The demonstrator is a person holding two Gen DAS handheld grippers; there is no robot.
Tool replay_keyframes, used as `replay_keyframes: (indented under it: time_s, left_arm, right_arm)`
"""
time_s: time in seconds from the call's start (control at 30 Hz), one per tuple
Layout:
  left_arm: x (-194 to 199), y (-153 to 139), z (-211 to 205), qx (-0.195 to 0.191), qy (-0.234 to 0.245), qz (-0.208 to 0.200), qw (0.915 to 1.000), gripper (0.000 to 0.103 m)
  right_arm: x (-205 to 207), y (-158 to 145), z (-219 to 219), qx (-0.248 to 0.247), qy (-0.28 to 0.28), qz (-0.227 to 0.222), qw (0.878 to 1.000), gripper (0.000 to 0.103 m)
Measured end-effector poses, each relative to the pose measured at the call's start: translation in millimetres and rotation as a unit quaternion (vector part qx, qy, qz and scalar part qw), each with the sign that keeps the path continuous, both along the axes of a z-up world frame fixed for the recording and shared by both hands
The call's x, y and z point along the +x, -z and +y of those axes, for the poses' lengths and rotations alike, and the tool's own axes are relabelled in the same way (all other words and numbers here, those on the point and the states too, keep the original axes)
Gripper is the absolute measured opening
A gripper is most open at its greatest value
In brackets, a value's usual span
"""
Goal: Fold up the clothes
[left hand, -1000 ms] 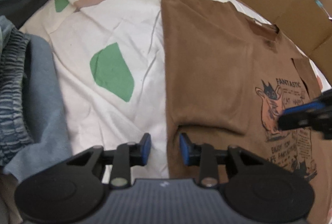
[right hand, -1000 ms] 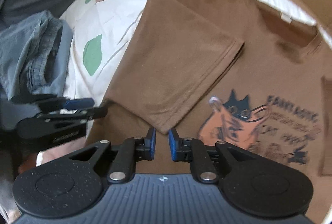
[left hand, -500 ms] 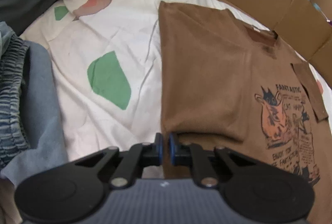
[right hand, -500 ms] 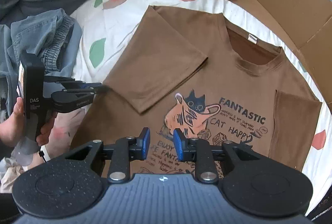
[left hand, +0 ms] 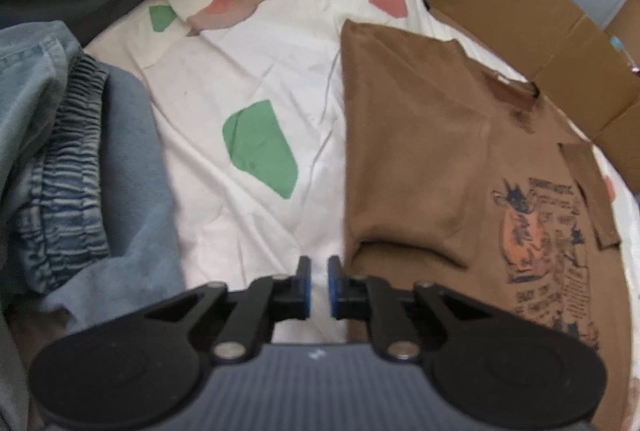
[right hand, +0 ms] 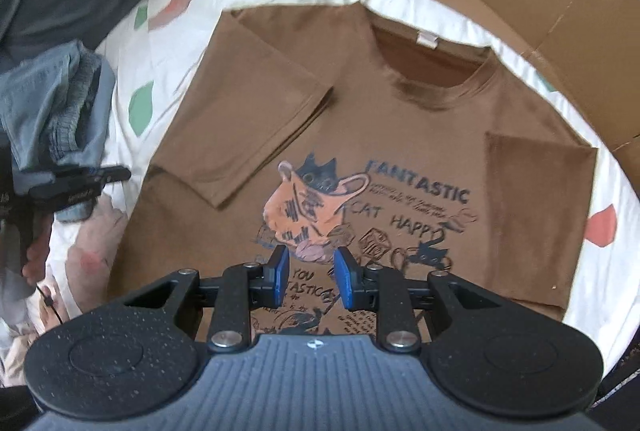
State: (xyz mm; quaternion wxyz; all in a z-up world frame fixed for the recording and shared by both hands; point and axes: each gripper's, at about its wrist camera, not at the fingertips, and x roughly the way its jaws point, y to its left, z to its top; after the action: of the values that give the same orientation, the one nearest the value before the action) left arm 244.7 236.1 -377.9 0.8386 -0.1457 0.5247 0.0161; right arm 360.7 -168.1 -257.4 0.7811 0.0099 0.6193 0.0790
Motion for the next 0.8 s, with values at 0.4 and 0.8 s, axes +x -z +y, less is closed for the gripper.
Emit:
replay_keyframes:
  time_s: [0.4, 0.8]
  left_arm:
    - [1.3, -126.9, -30.3, 0.0, 0.052, -0.011, 0.9986, 0.074]
    - [14.0, -261.5, -42.2, 0.005, 0.047, -0.027, 0.9985, 0.091]
  right_arm:
    - [-31.8, -98.5, -77.6, 0.031, 0.089, -0.042, 0.995, 0.065]
    - [-92.1, -196.5, -172.2, 0.054, 0.183, -0.096, 0.977, 0.081]
